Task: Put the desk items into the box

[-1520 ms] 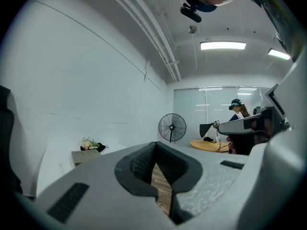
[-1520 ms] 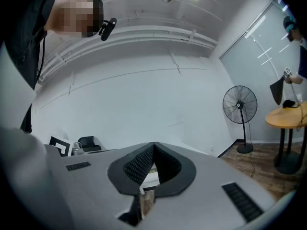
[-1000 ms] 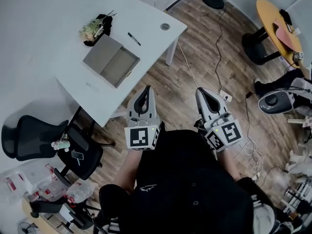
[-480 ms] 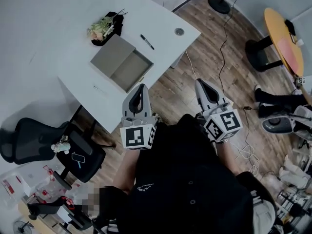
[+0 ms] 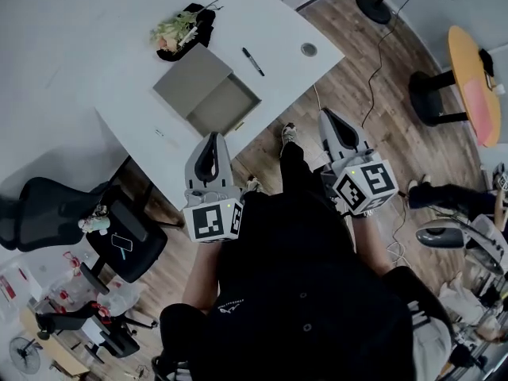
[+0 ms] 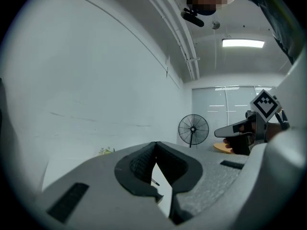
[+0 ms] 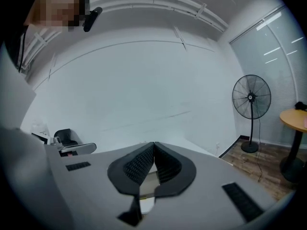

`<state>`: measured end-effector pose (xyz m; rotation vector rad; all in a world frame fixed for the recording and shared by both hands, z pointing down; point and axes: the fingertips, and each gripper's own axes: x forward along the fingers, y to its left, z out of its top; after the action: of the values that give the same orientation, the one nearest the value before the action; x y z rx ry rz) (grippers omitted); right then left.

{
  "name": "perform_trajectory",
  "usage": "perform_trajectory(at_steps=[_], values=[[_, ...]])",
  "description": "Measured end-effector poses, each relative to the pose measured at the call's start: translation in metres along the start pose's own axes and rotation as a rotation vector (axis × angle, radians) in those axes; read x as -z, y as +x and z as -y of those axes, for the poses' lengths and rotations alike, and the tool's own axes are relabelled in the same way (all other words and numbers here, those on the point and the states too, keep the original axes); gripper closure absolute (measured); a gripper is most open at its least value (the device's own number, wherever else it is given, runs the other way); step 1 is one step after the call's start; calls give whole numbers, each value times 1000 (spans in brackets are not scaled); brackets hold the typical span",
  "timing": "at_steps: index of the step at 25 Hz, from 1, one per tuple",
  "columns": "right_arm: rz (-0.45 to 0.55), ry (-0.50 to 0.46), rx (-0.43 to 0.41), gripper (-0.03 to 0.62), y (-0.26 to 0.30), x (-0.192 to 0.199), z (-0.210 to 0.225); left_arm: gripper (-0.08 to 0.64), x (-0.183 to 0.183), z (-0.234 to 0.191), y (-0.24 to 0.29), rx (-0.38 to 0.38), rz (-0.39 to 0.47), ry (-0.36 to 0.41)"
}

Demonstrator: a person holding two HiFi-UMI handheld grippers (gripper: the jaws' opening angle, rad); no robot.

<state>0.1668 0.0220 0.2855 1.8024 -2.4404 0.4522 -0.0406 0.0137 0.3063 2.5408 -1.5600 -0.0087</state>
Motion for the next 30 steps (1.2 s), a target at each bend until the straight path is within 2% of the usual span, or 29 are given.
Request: perform_trajectory(at_steps=[8, 12, 16, 23, 30], values=[[-58, -7, -105, 592, 76, -8, 18, 552, -2, -19, 43, -93, -8, -6], [-128, 20, -136, 592, 120, 1, 34, 552, 1, -23, 69, -133, -23, -12], [-206, -9, -162, 592, 168, 13, 49, 552, -2, -25, 93, -173, -18, -19], [-376, -25, -194, 592, 245, 60, 67, 552, 2, -34, 126, -262, -33, -51], [-534, -21, -219, 592, 298, 114, 77, 552, 13, -45, 153, -342, -72, -74]])
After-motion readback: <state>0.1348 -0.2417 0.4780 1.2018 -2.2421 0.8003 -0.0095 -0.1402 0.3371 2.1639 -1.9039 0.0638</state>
